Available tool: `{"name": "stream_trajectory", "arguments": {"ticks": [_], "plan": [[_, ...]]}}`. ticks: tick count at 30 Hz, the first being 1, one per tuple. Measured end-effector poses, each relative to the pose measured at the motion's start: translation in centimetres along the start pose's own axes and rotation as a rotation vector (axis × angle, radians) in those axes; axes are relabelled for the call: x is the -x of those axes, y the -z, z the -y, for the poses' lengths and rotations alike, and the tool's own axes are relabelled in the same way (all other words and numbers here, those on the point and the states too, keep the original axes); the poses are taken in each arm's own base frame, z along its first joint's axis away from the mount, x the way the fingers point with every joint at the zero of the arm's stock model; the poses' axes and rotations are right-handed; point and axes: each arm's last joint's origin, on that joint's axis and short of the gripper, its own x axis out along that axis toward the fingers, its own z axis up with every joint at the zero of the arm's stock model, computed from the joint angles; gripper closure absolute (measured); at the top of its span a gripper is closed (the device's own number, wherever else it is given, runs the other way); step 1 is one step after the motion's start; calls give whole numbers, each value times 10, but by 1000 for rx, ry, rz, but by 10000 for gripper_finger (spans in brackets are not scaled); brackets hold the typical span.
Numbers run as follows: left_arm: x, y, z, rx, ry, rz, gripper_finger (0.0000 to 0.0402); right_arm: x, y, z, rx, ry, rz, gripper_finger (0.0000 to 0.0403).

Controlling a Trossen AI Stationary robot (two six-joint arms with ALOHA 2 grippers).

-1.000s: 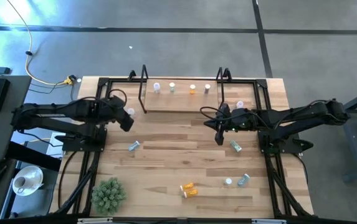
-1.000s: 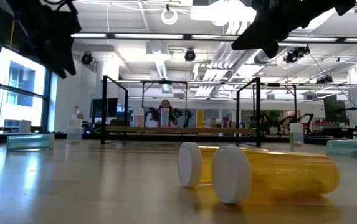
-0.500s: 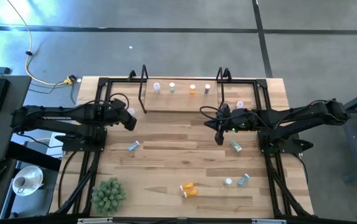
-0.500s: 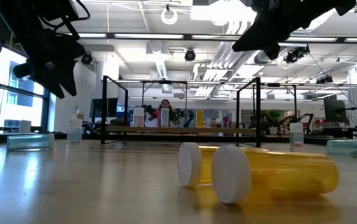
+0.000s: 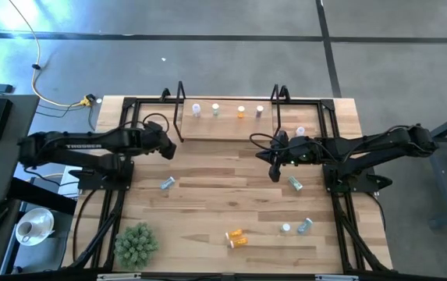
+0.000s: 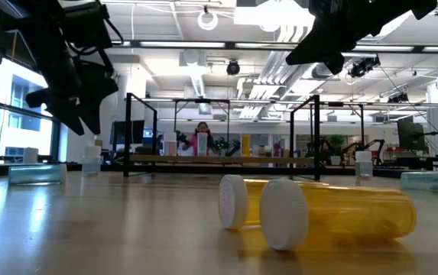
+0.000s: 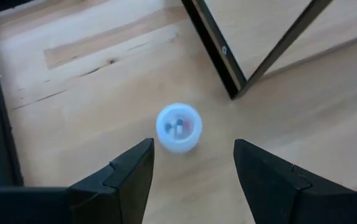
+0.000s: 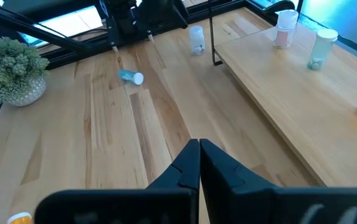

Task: Pick and place medicine bottles onto shelf by color
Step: Put the left white pill bottle on the shelf aligned with the other white pill bottle

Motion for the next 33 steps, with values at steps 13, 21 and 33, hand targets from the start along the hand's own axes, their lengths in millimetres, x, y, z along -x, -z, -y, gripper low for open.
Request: {"name": "stream_trajectory", "arguments": {"ticks": [13, 21, 33], "plan": [[-18, -5, 3, 32, -48, -36, 193, 0, 0, 0, 1, 1, -1, 402], [-29, -6, 3, 36, -94, -58, 193, 0, 0, 0, 1, 1, -3, 402], [-42, -7, 7, 9, -112, -76, 206, 0, 0, 0, 1, 1, -4, 402]]}}
